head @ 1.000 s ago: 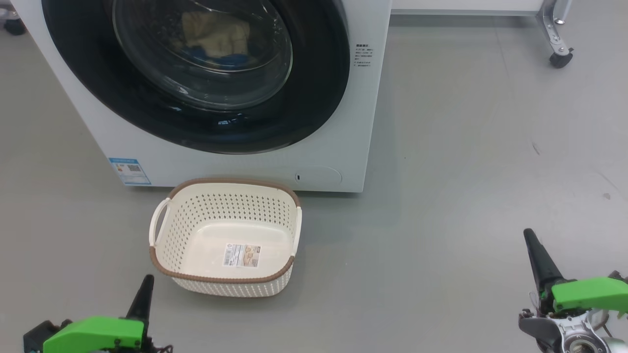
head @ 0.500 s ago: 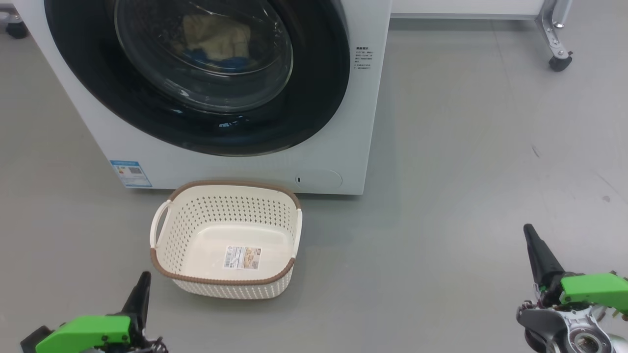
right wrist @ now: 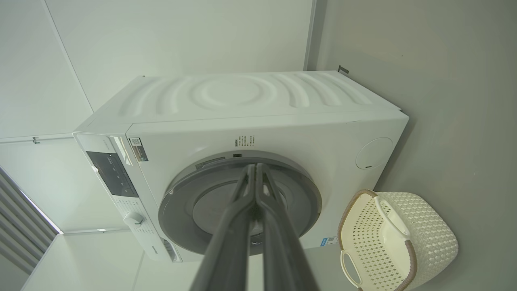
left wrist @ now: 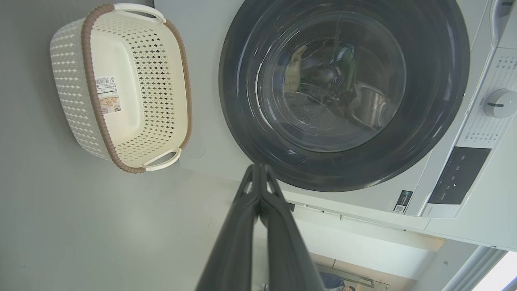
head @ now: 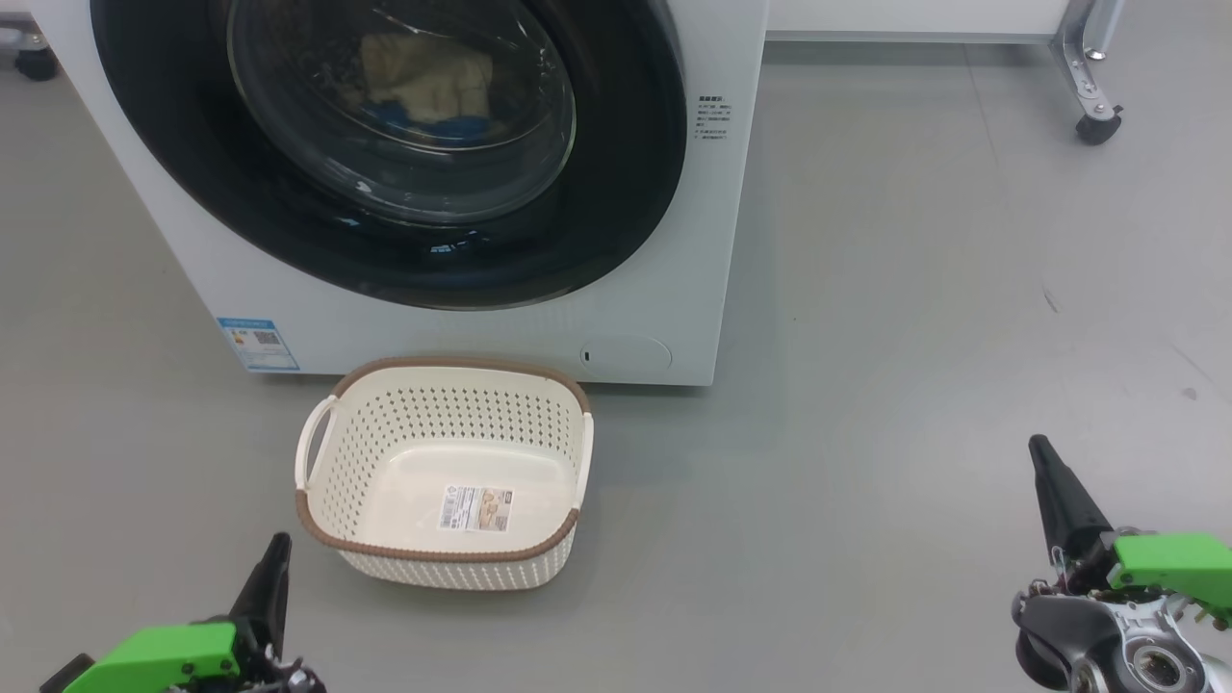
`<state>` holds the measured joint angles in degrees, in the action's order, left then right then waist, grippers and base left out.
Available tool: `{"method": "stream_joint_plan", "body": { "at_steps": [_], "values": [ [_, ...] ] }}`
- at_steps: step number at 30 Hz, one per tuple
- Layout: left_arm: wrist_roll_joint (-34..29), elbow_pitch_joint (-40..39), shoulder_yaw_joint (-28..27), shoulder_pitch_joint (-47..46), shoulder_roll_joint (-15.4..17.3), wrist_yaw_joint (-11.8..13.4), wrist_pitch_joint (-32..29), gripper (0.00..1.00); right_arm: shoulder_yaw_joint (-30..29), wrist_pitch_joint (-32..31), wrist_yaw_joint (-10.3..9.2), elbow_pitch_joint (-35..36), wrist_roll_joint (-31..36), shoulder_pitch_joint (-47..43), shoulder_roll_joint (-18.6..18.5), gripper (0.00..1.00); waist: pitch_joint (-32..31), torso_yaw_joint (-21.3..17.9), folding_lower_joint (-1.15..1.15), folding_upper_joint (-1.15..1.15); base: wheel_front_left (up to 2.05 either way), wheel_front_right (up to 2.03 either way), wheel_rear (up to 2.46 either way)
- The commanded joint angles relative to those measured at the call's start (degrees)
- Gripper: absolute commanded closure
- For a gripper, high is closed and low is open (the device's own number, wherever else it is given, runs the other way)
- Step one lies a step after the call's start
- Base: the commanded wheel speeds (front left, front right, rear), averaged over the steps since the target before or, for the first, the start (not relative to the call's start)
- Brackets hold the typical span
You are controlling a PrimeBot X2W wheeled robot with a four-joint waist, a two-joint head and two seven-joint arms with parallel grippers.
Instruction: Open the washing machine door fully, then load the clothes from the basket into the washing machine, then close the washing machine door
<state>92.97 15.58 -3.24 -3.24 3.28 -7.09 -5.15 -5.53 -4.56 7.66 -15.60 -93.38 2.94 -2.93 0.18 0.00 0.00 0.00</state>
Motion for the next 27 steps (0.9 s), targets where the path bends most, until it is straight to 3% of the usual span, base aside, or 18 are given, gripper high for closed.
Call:
{"method": "stream_joint_plan", "body": {
  "at_steps": [1, 27],
  "values": [
    [0.16, -1.58, -2.12, -2.85, 0.45, -0.40, -0.41, 1.00, 0.83, -0.46, -0.17, 1.68, -0.30, 3.08, -1.27, 1.00, 0.00, 0.00, 0.00, 0.00, 0.00, 0.00, 0.00],
    [-0.13, -1.56, -2.46, -2.88, 0.21, -0.40, -0.68, 1.00, 0.33, -0.86, -0.17, 1.64, 0.12, 3.13, -0.91, 1.00, 0.00, 0.00, 0.00, 0.00, 0.00, 0.00, 0.00]
  ]
}}
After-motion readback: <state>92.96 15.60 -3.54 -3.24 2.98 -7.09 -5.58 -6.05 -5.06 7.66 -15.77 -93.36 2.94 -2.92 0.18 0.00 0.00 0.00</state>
